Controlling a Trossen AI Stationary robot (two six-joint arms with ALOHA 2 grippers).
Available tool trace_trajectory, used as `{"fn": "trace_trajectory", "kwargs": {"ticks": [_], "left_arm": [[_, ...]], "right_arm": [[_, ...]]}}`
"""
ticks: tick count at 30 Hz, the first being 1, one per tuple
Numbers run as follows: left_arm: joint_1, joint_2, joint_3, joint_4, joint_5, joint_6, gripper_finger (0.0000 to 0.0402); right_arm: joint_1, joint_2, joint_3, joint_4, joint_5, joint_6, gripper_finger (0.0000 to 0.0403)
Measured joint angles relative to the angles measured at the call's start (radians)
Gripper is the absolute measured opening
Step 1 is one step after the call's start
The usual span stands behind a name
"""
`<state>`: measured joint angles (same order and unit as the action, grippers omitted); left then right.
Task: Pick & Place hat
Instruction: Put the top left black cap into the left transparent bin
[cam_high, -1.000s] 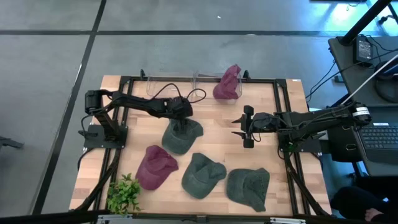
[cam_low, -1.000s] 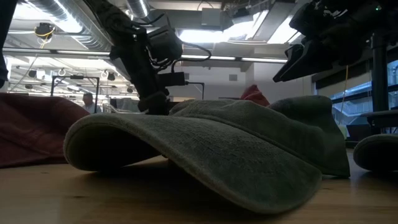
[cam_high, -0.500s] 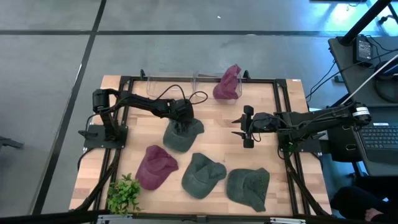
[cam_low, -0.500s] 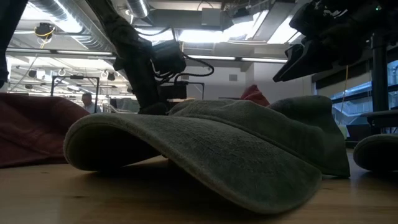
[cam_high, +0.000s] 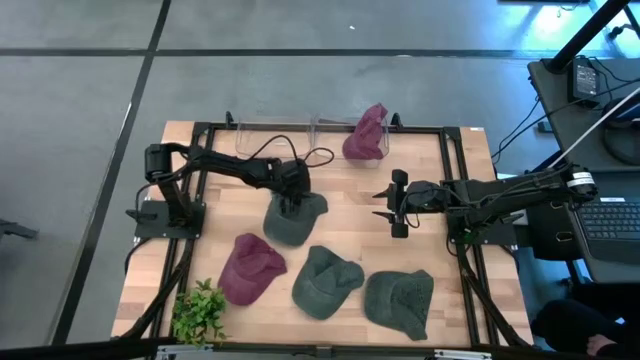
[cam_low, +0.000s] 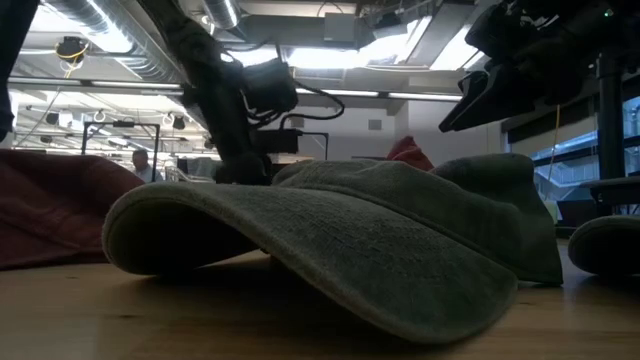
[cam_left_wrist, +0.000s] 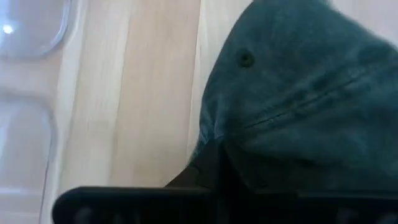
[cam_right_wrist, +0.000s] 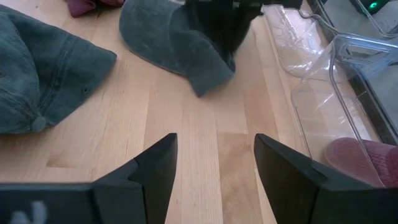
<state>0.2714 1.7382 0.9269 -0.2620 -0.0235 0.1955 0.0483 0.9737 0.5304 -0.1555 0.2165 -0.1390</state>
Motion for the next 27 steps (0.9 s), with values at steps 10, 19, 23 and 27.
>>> {"fn": "trace_trajectory", "kwargs": {"ticks": [10,19,23,27], "left_arm": [[0.001,-0.216,0.129,-0.100,0.006,-0.218,0.0003],[0.018,-0.418,0.245,-0.139,-0.186,-0.340,0.0003],[0.058,-0.475,0.271,-0.136,-0.379,-0.340,0.0003],[0.127,-0.506,0.276,-0.136,-0.528,-0.344,0.0003]], "right_arm": [[0.000,0.000,0.000,0.001,0.000,0.000,0.0213],[0.000,0.000,0.000,0.023,0.000,0.002,0.0213],[0.000,0.000,0.000,0.023,-0.005,0.004,0.0213],[0.000,0.000,0.000,0.024,-0.010,0.004,0.0213]]}}
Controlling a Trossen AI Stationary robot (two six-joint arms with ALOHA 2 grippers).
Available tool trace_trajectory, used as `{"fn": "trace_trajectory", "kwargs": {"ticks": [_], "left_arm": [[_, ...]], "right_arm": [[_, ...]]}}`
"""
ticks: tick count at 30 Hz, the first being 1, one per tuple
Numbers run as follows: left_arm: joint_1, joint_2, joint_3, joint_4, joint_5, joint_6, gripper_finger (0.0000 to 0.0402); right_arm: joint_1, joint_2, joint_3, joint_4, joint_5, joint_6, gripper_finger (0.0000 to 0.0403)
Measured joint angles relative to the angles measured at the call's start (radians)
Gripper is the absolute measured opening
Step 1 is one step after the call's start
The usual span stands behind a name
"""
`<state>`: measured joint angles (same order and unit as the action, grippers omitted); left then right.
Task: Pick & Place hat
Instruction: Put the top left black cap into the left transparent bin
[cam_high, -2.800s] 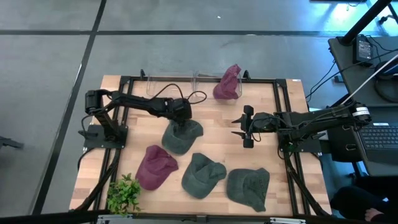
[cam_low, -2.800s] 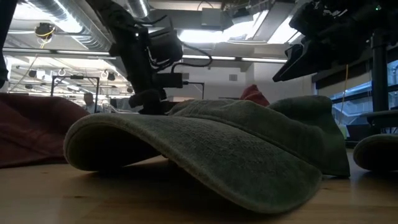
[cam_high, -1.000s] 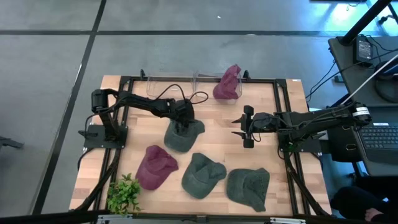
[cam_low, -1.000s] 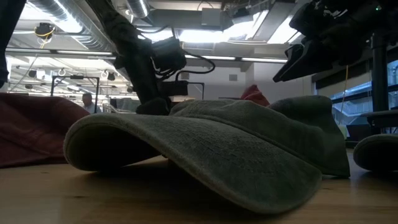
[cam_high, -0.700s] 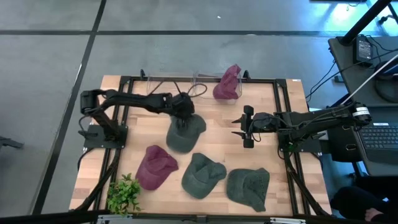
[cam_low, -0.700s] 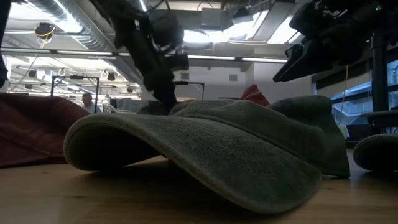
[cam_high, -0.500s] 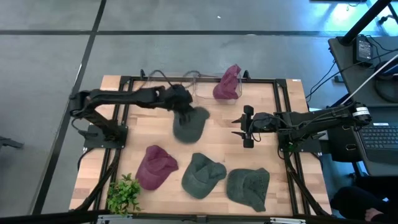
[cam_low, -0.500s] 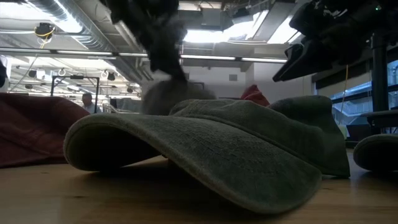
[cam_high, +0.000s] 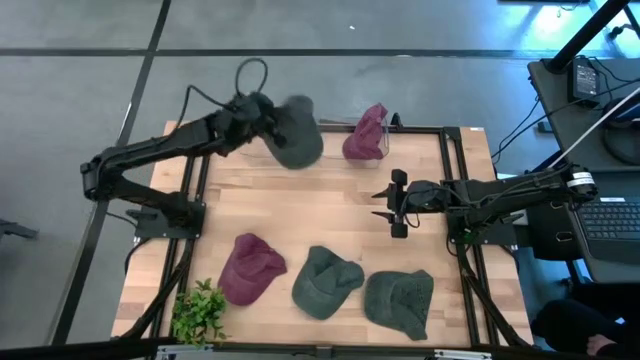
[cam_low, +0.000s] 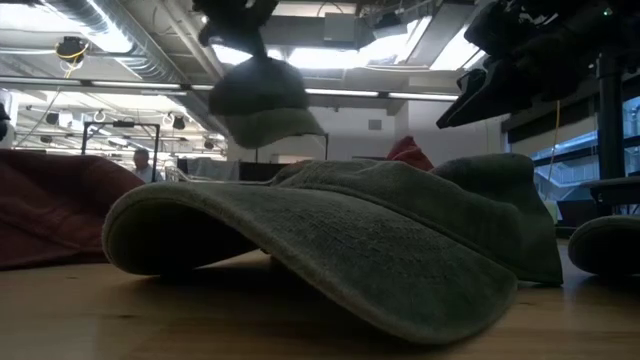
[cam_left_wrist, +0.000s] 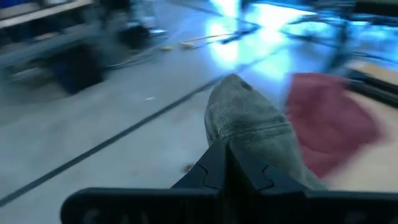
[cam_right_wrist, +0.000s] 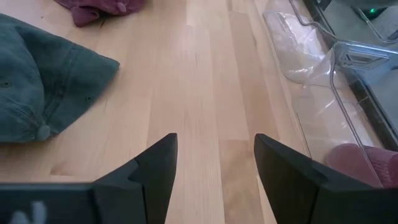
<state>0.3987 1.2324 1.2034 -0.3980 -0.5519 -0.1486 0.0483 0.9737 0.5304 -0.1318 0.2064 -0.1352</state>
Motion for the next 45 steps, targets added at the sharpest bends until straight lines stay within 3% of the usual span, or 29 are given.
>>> {"fn": "trace_trajectory", "kwargs": {"ticks": [5,10,21,26,32,45], "left_arm": [[0.079,0.012,-0.002,-0.018,-0.049,-0.059,0.0003],[0.125,0.054,-0.002,-0.034,-0.177,-0.133,0.0003],[0.140,0.150,-0.002,-0.092,-0.327,-0.366,0.0003],[0.136,0.175,-0.002,-0.211,-0.393,-0.472,0.0003],[0.133,0.180,-0.002,-0.334,-0.419,-0.598,0.0003],[0.139,0.269,-0.002,-0.383,-0.418,-0.706,0.0004]], "right_arm": [[0.000,0.000,0.000,0.000,-0.001,0.002,0.0213],[0.000,0.000,0.000,0.000,-0.001,0.004,0.0213],[0.000,0.000,0.000,0.000,-0.027,0.003,0.0213],[0.000,0.000,0.000,-0.004,-0.027,0.004,0.0213],[0.000,0.000,0.000,-0.010,-0.027,0.005,0.0213],[0.000,0.000,0.000,-0.008,-0.027,0.019,0.0213]]}}
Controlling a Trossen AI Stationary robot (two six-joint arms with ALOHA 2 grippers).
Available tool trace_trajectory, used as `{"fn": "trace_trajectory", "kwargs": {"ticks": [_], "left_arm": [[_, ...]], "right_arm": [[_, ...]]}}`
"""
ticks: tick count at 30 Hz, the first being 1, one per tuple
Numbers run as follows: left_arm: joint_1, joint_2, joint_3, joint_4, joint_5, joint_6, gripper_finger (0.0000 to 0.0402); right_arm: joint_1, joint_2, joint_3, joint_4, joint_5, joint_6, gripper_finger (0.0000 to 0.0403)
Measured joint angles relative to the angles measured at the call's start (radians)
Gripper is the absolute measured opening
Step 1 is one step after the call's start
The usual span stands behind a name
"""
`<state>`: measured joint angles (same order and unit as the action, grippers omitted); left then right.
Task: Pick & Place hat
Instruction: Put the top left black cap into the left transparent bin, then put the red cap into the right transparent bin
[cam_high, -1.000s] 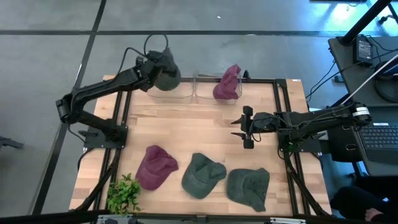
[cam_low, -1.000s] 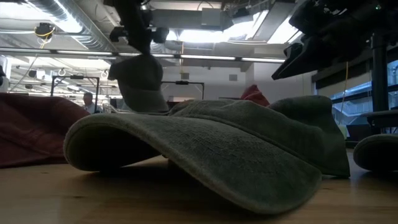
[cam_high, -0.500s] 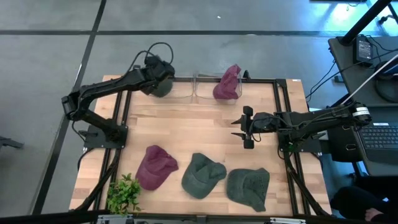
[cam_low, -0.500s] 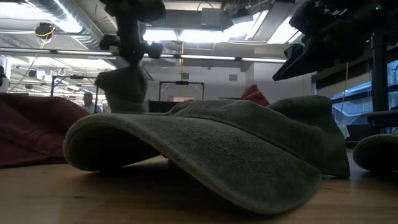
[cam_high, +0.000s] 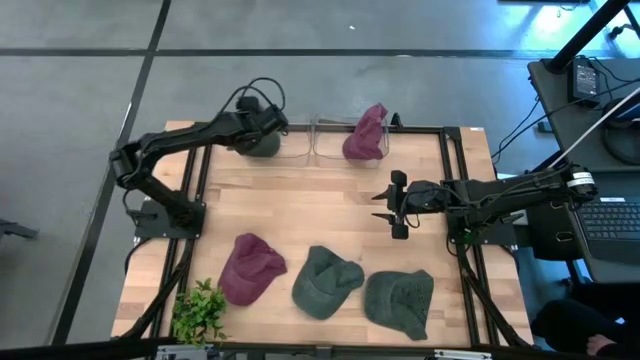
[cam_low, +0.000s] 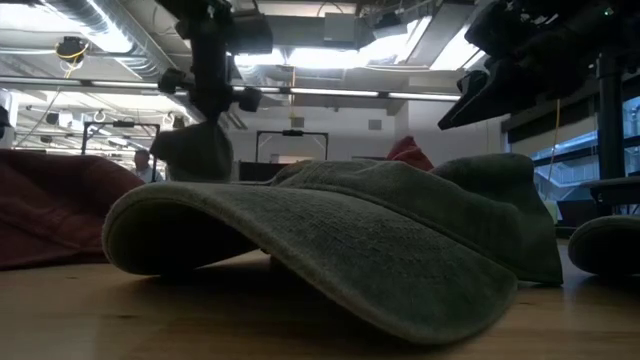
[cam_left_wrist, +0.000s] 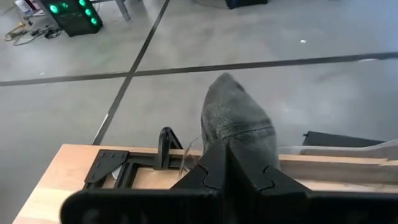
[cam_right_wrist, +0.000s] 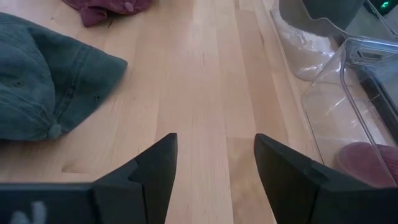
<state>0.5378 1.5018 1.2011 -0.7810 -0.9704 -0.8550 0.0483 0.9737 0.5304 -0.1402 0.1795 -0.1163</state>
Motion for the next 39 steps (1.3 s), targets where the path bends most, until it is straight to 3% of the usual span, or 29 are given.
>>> {"fn": "trace_trajectory", "kwargs": {"ticks": [13,24,33,35,39], "left_arm": [[0.001,0.051,0.000,0.007,-0.008,0.018,0.0013],[0.001,0.051,0.000,0.007,-0.033,0.015,0.0099],[0.001,0.041,0.036,0.004,-0.033,0.180,0.0149],[-0.001,0.023,0.058,0.003,0.002,0.255,0.0152],[-0.022,-0.023,0.105,0.005,0.206,0.493,0.0151]], "right_arm": [[0.000,0.000,0.000,0.000,0.000,0.000,0.0213],[0.000,0.000,0.000,0.000,0.000,0.000,0.0213],[0.000,0.000,0.000,0.000,0.000,0.001,0.0213],[0.000,0.000,0.000,0.000,0.000,0.001,0.0213],[0.000,0.000,0.000,0.000,0.001,0.000,0.0213]]}}
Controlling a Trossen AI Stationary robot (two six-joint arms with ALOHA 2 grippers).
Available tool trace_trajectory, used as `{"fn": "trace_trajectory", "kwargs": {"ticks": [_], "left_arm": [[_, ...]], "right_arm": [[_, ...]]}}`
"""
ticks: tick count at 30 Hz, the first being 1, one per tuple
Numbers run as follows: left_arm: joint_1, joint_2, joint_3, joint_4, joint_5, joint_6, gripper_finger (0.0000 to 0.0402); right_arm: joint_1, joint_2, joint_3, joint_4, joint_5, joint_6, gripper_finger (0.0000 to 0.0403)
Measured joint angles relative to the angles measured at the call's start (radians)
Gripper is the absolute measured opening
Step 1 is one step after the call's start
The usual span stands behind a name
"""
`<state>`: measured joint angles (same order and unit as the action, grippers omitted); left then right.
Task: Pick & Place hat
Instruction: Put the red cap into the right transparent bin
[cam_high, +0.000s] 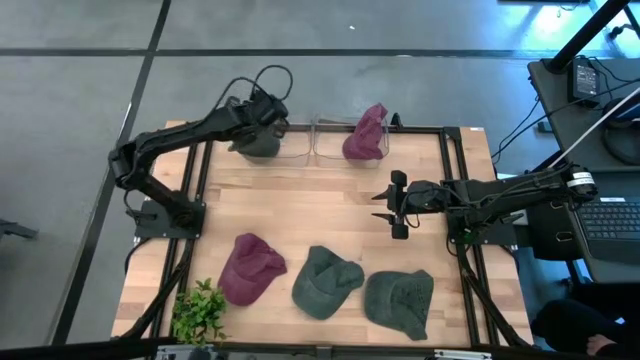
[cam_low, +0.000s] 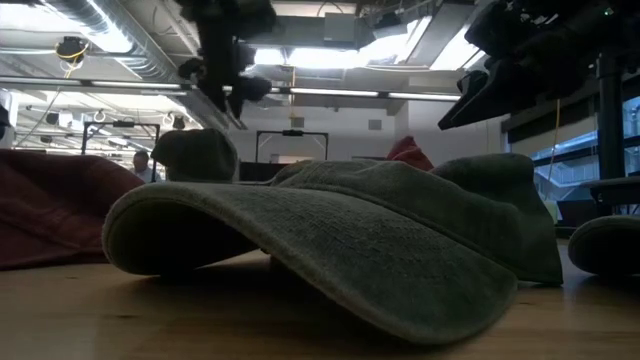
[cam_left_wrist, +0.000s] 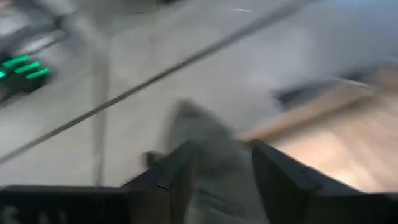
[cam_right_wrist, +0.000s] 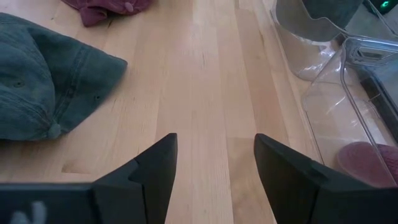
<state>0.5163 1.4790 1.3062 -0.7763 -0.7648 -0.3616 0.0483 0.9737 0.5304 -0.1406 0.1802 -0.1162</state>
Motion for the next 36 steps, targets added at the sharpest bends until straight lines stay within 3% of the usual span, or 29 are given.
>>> {"fn": "trace_trajectory", "kwargs": {"ticks": [6,9,11,17,22,29,36], "left_arm": [[-0.133,-0.068,-0.029,-0.112,0.407,0.359,0.0145],[-0.223,-0.082,-0.081,-0.184,0.638,0.363,0.0147],[-0.283,-0.081,-0.132,-0.187,0.730,0.330,0.0149],[-0.467,-0.080,-0.308,-0.159,0.783,0.331,0.0148],[-0.552,-0.080,-0.423,-0.139,0.782,0.337,0.0146],[-0.606,-0.080,-0.465,-0.030,0.785,0.401,0.0144],[-0.655,-0.063,-0.466,0.086,0.865,0.451,0.0143]], "right_arm": [[0.000,0.000,0.000,-0.008,0.000,0.000,0.0213],[0.000,0.000,0.000,-0.011,0.000,0.001,0.0213],[0.000,0.000,0.000,-0.009,0.000,0.003,0.0213],[0.000,0.000,0.000,-0.008,0.003,0.000,0.0213],[0.000,0.000,0.000,-0.008,0.003,0.000,0.0213],[0.000,0.000,0.000,-0.006,0.003,-0.016,0.0213],[0.000,0.000,0.000,-0.006,0.003,-0.020,0.0213]]}}
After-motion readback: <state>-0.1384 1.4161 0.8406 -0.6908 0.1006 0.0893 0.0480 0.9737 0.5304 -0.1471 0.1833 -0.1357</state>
